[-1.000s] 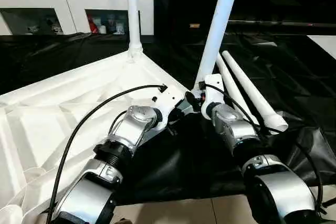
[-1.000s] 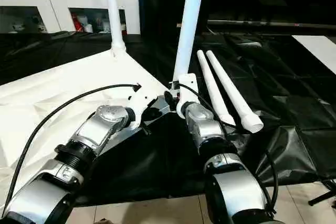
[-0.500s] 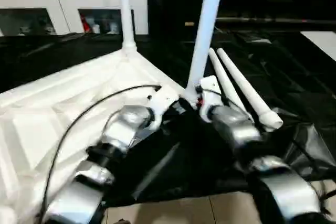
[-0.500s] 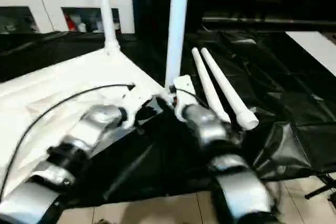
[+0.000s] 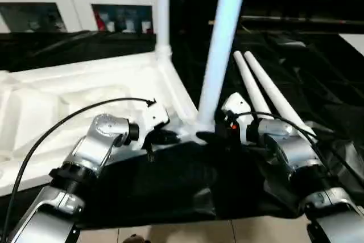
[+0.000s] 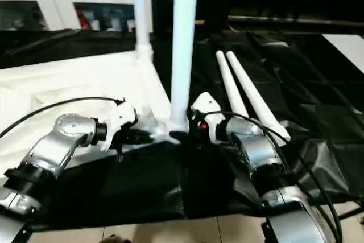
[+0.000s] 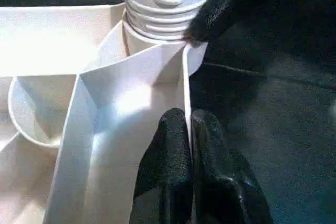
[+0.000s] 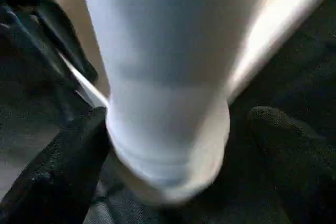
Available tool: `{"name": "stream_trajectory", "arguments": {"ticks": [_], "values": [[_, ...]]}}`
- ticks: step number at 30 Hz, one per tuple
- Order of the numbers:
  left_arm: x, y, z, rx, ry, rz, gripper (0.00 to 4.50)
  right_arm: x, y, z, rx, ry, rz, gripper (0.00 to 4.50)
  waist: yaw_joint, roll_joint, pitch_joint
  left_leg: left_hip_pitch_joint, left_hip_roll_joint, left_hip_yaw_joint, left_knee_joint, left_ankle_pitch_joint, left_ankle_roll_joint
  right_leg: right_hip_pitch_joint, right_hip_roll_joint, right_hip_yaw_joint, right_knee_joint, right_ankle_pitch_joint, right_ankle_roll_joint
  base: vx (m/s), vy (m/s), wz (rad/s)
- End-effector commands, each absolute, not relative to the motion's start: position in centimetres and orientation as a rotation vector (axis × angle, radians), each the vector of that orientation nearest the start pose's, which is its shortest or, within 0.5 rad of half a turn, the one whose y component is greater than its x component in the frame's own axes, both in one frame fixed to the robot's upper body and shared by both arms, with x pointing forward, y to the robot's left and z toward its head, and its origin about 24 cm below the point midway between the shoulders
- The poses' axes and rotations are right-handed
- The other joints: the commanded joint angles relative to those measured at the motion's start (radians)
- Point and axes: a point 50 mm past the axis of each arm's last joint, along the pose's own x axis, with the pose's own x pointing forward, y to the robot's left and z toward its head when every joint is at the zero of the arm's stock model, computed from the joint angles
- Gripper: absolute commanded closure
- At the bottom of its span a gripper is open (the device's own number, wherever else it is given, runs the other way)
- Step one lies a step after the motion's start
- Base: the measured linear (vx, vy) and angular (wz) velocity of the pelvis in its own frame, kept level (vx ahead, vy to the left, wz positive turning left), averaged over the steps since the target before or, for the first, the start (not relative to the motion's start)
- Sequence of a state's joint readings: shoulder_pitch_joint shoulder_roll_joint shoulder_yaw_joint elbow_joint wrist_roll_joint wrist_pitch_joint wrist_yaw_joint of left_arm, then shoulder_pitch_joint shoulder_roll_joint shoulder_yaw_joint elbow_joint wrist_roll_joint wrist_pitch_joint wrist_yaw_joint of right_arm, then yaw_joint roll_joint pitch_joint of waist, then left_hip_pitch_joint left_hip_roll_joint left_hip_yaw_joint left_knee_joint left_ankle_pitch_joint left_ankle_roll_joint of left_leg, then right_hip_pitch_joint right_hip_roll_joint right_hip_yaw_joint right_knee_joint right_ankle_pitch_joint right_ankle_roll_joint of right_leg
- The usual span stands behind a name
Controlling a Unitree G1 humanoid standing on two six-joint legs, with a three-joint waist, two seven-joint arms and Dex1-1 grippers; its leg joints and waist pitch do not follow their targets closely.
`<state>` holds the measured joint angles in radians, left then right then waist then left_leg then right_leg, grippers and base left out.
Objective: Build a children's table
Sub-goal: Rotate leg to tighten
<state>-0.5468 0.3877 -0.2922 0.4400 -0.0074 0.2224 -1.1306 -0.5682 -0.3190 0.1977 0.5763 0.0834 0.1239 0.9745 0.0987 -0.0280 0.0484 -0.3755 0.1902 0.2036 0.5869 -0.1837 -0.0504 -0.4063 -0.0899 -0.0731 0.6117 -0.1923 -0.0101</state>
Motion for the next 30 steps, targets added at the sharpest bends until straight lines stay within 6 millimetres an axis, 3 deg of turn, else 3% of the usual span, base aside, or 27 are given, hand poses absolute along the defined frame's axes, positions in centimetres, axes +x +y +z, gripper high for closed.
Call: {"name": "stream_trajectory", "arguments": {"ticks": [1, 5, 14, 23, 27, 30], "values": [[30.8, 12.0, 6.7, 0.365, 0.389, -1.343, 4.5, 32.4, -13.4, 5.9, -0.24, 0.309, 1.108, 0.05, -0.003, -0.002, -0.06, 0.022, 0.053, -0.018, -0.067, -0.155, 0.055, 0.049, -0.064, 0.052, -0.06, -0.102, -0.251, 0.0, 0.0, 0.0], [30.6, 12.2, 6.6, 0.362, 0.4, -1.354, 4.5, 32.1, -13.0, 5.8, -0.233, 0.319, 1.142, 0.05, -0.003, -0.006, -0.058, 0.021, 0.051, -0.022, -0.071, -0.197, 0.021, 0.048, -0.068, 0.054, -0.069, -0.194, -0.218, 0.0, 0.0, 0.0], [30.5, 12.4, 6.6, 0.364, 0.406, -1.354, 4.5, 32.2, -13.0, 5.5, -0.211, 0.33, 1.136, 0.73, -0.003, -0.006, -0.062, 0.019, 0.047, -0.02, -0.065, -0.132, 0.041, 0.051, -0.063, 0.053, -0.057, -0.096, -0.234, 0.0, 0.0, 0.0], [30.5, 12.5, 6.6, 0.368, 0.418, -1.355, 4.5, 32.1, -12.8, 5.1, -0.205, 0.343, 1.14, 1.57, -0.004, -0.005, -0.062, 0.019, 0.048, -0.021, -0.065, -0.143, 0.038, 0.05, -0.064, 0.052, -0.058, -0.116, -0.234, 0.0, 0.0, 0.0], [30.5, 12.6, 6.5, 0.369, 0.422, -1.355, 4.5, 32.0, -12.8, 4.7, -0.183, 0.351, 1.121, 1.7, -0.007, -0.004, -0.062, 0.019, 0.047, -0.021, -0.064, -0.146, 0.034, 0.051, -0.064, 0.052, -0.058, -0.116, -0.235, 0.0, 0.0, 0.0], [31.3, 12.2, 6.3, 0.362, 0.427, -1.259, 4.5, 32.7, -12.8, 3.4, -0.112, 0.378, 0.939, 1.73, -0.012, 0.001, -0.061, 0.02, 0.047, -0.022, -0.066, -0.163, 0.023, 0.049, -0.064, 0.052, -0.06, -0.128, -0.239, 0.0, 0.0, 0.0]]}}
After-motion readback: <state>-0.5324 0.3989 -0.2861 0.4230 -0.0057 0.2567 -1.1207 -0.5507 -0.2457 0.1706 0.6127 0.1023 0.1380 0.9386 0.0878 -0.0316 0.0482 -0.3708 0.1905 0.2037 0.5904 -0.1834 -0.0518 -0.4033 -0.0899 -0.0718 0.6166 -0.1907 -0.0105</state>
